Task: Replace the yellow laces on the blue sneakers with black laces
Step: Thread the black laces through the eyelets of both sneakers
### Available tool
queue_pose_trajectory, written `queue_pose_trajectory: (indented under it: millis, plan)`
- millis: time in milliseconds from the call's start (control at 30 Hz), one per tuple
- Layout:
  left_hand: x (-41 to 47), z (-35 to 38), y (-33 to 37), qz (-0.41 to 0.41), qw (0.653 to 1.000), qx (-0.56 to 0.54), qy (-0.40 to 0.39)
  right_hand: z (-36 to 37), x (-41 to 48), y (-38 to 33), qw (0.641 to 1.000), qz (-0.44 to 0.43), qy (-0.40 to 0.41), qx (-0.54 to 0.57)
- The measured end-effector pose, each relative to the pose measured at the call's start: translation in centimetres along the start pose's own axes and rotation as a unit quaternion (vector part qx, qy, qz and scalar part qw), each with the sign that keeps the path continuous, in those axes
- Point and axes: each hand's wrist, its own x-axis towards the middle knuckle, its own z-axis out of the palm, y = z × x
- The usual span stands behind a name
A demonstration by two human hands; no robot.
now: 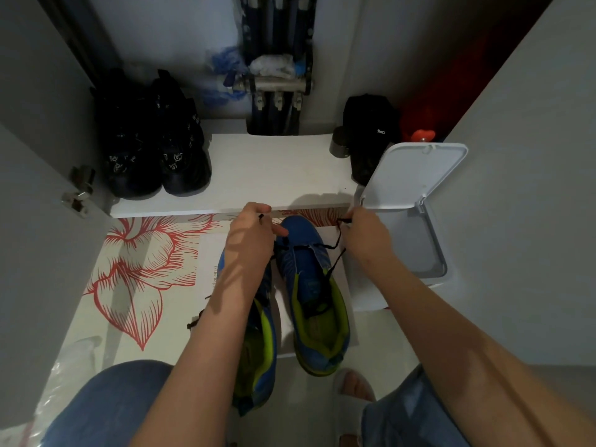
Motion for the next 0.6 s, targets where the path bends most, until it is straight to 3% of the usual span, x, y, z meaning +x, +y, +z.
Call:
queue_pose_trajectory:
  millis: [100,167,267,333,367,500,600]
  plan:
    - [0.2,-0.3,0.1,-0.043,0.997,-0.047,-0.035,-0.3,-0.2,-0.7,0.996,-0.065,0.001,-0.059]
    - [0.3,-0.6,0.4,-0.078,0.986,-0.135,-0.067,-1.1,-0.7,-2.2,0.993,-0.117,-0.007,0.016]
    - [0.3,-1.1,0.8,-0.126,0.941,-0.295,-0.104,-1.8,-2.8,-4.9,0.957,-0.111,-0.193,0.188]
    - [0.5,-1.2,1.1,-0.144,0.917,-0.352,-0.121,-1.3,-3.9,-5.8,0.927,-0.128,-0.305,0.175]
    - [0.6,-1.3,1.2,-0.150,0.912,-0.362,-0.124,-0.8,-4.1,-6.0,0.921,-0.131,-0.318,0.181]
    - [0.7,-1.2,1.2,-0.158,0.916,-0.347,-0.123,-0.5,-3.9,-5.9,0.892,-0.056,-0.317,0.317]
    - [1.1,-1.5,0.6,-0.155,0.979,-0.118,-0.055,-1.6,-3.4,-5.9,0.823,0.003,-0.310,0.477]
